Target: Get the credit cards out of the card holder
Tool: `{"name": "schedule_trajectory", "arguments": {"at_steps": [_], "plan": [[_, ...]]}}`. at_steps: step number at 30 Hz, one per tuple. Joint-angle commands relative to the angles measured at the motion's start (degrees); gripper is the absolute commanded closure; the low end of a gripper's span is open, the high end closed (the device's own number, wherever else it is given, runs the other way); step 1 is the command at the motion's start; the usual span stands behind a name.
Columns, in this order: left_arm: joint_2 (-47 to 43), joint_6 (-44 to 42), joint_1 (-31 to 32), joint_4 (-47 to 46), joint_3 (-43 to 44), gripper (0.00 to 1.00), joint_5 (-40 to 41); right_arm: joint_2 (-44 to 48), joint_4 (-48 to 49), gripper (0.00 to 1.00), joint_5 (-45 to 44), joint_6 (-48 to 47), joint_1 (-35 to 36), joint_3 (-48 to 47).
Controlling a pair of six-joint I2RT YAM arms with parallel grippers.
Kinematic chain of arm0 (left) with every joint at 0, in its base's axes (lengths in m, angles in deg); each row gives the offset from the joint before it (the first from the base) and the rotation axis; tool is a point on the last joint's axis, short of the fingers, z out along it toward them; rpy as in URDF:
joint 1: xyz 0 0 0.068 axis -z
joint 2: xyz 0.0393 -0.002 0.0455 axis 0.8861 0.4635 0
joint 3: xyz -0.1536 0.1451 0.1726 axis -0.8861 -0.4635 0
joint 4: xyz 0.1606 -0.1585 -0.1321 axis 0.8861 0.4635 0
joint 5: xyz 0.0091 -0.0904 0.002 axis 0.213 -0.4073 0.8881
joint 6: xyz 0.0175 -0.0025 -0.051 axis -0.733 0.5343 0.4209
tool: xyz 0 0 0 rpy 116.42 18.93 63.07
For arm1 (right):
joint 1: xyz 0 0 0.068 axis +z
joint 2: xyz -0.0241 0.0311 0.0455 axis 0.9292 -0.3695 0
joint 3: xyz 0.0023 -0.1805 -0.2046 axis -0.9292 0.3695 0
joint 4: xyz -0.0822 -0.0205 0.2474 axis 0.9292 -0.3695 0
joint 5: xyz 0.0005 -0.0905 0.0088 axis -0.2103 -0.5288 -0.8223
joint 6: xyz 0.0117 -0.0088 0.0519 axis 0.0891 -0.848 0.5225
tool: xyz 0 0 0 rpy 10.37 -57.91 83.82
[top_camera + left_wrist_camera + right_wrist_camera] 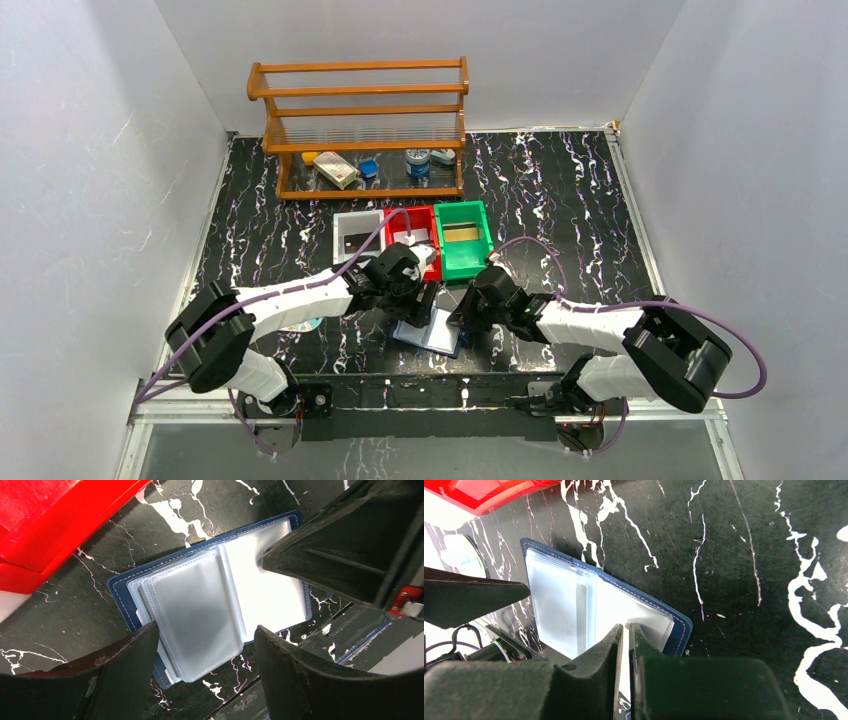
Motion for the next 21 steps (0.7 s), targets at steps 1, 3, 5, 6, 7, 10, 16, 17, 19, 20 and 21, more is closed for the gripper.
{"name": "schedule_trajectory", "arguments": {"at_steps": [1,3,5,6,7,10,16,17,19,20,21], "plan": [[0.7,-0.9,0.2,0.0,0.2,0.33,-0.8,-0.9,-0.1,0.82,-0.3,-1.1,-0.2,0.8],[1.2,-0.9,0.2,-0.5,0.3,0.35,-2.3,-0.9,0.3,0.81,-0.1,-1.1,-0.2,0.9],[1.5,-0.8,0.1,-0.9,0.3,0.37,-3.0,-1.2,0.6,0.81,0.0,-1.1,-0.2,0.9],[1.6,-0.6,0.1,-1.1,0.1,0.38,-3.1,-1.3,0.7,0.81,0.1,-1.2,-0.2,0.9],[1.7,-0.6,0.2,-1.1,0.1,0.38,-3.2,-1.5,0.8,0.81,0.2,-1.3,-0.2,0.8],[2.0,-0.2,0.2,-0.8,0.2,0.39,-3.2,-2.1,0.8,0.81,0.4,-1.4,-0.2,0.5],[0.8,-0.8,0.2,1.3,1.9,0.35,-1.2,-2.2,1.0,0.81,0.5,-1.5,-0.2,0.4],[0.5,-0.8,0.2,1.8,2.2,0.34,-0.5,-2.1,0.9,0.81,0.5,-1.5,-0.2,0.4],[-0.3,-0.8,0.2,2.3,2.6,0.32,0.4,-2.1,0.9,0.81,0.3,-1.5,-0.2,0.5],[-0.7,-0.8,0.2,2.5,2.8,0.31,0.6,-2.1,0.9,0.81,0.3,-1.5,-0.2,0.5],[-1.1,-0.8,0.2,2.7,3.1,0.30,0.5,-2.3,1.0,0.81,0.3,-1.5,-0.2,0.6]]}}
